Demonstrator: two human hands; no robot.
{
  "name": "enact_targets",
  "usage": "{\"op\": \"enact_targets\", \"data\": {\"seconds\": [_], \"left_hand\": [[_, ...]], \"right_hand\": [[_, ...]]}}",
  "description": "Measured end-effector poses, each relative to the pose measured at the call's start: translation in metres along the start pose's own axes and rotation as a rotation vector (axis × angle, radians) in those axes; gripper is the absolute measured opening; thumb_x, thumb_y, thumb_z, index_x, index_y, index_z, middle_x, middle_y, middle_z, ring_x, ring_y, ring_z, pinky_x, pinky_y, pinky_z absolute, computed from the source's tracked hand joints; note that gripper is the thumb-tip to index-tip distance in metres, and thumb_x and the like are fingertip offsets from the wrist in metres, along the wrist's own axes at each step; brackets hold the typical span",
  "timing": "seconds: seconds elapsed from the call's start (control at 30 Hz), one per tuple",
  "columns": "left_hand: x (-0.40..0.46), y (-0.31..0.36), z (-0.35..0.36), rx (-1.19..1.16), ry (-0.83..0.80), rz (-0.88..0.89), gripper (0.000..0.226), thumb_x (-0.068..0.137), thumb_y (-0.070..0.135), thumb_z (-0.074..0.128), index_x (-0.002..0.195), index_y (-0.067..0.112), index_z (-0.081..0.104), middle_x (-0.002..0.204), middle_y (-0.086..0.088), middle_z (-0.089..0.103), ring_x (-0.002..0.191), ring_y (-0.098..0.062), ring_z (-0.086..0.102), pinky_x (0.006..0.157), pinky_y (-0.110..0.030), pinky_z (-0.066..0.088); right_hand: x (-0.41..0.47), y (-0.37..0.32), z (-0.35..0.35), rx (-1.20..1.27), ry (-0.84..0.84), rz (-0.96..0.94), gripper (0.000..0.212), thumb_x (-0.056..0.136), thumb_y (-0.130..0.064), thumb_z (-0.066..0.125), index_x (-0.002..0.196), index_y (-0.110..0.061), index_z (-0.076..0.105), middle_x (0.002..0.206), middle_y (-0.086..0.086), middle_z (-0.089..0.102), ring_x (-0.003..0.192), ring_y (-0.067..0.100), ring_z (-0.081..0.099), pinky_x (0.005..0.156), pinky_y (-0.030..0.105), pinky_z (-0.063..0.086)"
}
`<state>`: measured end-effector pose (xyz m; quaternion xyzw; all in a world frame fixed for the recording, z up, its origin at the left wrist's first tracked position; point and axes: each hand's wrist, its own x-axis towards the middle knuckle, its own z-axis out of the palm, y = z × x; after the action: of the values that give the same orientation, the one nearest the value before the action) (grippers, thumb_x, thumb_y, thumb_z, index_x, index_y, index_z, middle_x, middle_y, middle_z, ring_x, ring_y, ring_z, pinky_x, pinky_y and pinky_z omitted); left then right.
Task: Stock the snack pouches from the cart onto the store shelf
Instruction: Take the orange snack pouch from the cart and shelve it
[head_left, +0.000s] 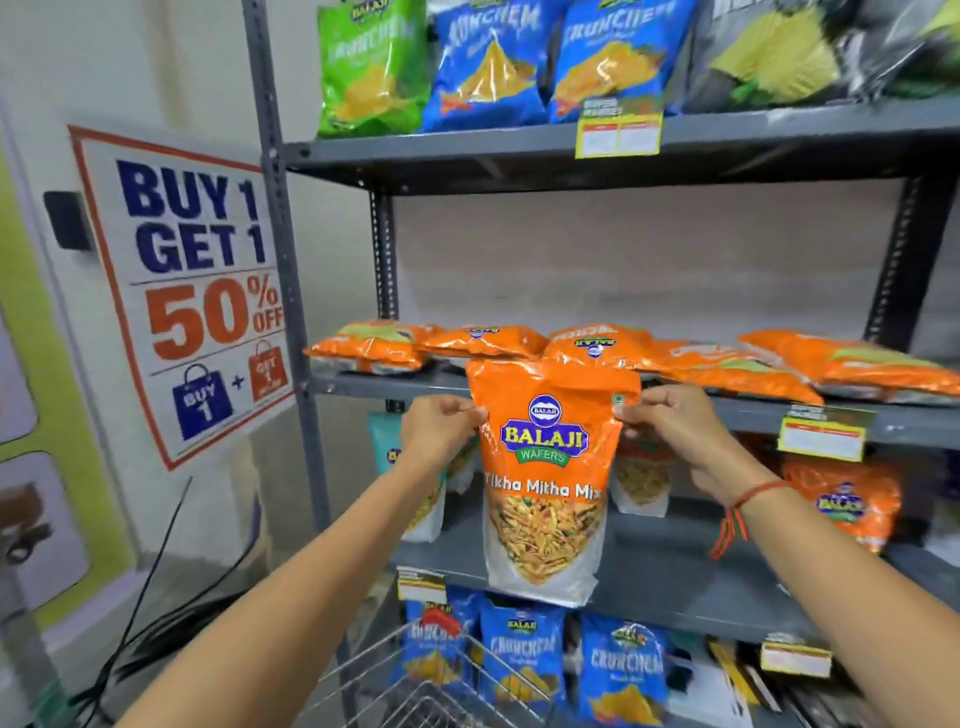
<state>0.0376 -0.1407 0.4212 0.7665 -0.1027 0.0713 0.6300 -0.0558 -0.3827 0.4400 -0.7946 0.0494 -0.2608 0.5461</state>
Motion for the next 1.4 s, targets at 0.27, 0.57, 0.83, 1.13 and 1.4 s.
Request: {"op": "enact_targets", "data": {"seconds": [0.27,0.57,0.83,1.13,1.4], "left_hand": [[0.003,-0.032,0.075,0.031,-0.064,-0.078,0.015,0.080,0.024,0.070,0.066,0.018,0.071,0.072,-0.002,0.072,0.065,-0.014,0.065,0.073,-0.033,0.055],[0.031,-0.092,0.213,0.111,-0.077,-0.219,0.014,0.075,0.034,0.071,0.074,0.022,0.077,0.087,-0.002,0.078,0.085,-0.019,0.070,0.086,-0.039,0.056],[0.064,-0.118,0.308,0.103,-0.045,-0.245,0.014,0.080,0.032,0.068,0.080,0.019,0.076,0.086,-0.004,0.075,0.082,-0.022,0.067,0.084,-0.040,0.056],[0.087,-0.143,0.346,0.145,-0.055,-0.281,0.016,0.080,0.033,0.068,0.087,0.021,0.076,0.095,-0.007,0.077,0.093,-0.025,0.067,0.084,-0.033,0.049],[0.085,-0.149,0.314,0.058,-0.099,-0.353,0.027,0.062,0.036,0.076,0.088,0.026,0.075,0.098,-0.004,0.076,0.096,-0.024,0.068,0.092,-0.043,0.055]], "right_hand": [[0.021,0.080,-0.041,-0.074,0.051,0.110,0.020,0.073,-0.023,0.074,0.065,-0.004,0.072,0.068,0.013,0.074,0.066,0.020,0.066,0.073,0.039,0.053],[0.062,0.191,-0.098,-0.203,0.087,0.189,0.021,0.075,-0.023,0.073,0.062,-0.006,0.072,0.063,0.008,0.073,0.063,0.017,0.066,0.066,0.033,0.050],[0.112,0.266,-0.133,-0.176,0.114,0.277,0.014,0.079,-0.024,0.071,0.074,-0.012,0.074,0.074,0.002,0.074,0.069,0.013,0.069,0.059,0.023,0.044],[0.134,0.313,-0.143,-0.037,0.106,0.390,0.018,0.079,-0.026,0.071,0.089,-0.011,0.071,0.084,0.004,0.073,0.075,0.015,0.068,0.065,0.023,0.044],[0.130,0.310,-0.116,0.110,0.261,0.411,0.025,0.074,-0.035,0.075,0.088,-0.016,0.065,0.088,0.004,0.071,0.081,0.017,0.065,0.068,0.030,0.045]]}}
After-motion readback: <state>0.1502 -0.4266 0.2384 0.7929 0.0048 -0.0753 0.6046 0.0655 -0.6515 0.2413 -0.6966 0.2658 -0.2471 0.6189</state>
